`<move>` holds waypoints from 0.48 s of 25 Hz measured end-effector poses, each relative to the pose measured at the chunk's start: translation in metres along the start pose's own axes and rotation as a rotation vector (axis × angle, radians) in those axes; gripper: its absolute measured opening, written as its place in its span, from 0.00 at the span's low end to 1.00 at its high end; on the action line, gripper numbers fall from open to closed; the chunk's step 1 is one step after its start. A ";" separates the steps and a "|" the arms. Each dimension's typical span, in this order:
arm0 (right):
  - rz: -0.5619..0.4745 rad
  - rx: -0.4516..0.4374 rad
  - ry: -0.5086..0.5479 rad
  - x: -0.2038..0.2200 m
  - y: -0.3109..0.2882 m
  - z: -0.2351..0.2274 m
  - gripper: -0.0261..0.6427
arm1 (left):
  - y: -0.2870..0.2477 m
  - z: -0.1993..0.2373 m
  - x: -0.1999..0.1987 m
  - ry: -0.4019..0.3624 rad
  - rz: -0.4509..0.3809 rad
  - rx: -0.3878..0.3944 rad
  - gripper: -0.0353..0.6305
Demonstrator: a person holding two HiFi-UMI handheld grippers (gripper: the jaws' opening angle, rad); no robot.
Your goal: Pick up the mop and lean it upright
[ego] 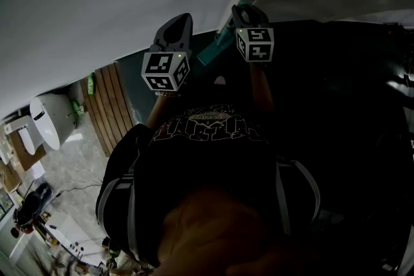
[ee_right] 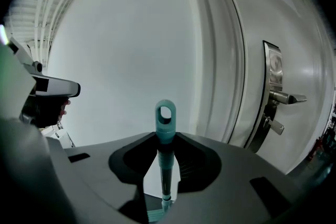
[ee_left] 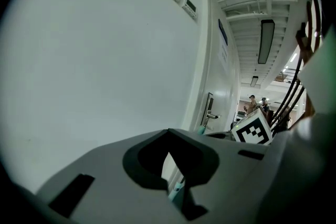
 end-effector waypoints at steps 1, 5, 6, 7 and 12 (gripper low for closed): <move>-0.001 0.006 -0.004 -0.001 -0.003 -0.001 0.21 | 0.000 0.002 0.000 0.002 0.000 -0.001 0.12; -0.008 0.026 -0.017 -0.007 -0.016 -0.006 0.21 | 0.000 0.007 -0.002 0.006 0.000 -0.002 0.12; -0.010 0.029 -0.019 -0.008 -0.019 -0.007 0.21 | 0.000 0.007 -0.002 0.006 0.000 -0.002 0.12; -0.012 0.032 -0.023 -0.009 -0.022 -0.008 0.21 | -0.001 0.008 -0.002 0.006 0.000 -0.001 0.12; -0.014 0.051 -0.038 -0.014 -0.035 -0.012 0.21 | -0.004 0.010 -0.002 0.012 0.002 0.005 0.12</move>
Point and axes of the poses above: the fingertips, and each gripper's own axes: y backward along the fingers, z to its left, x out of its underside, the point moved 6 cm from there along y, backward along the fingers, and after that the axes turned 5 degrees about x, right-handed, at the moved point
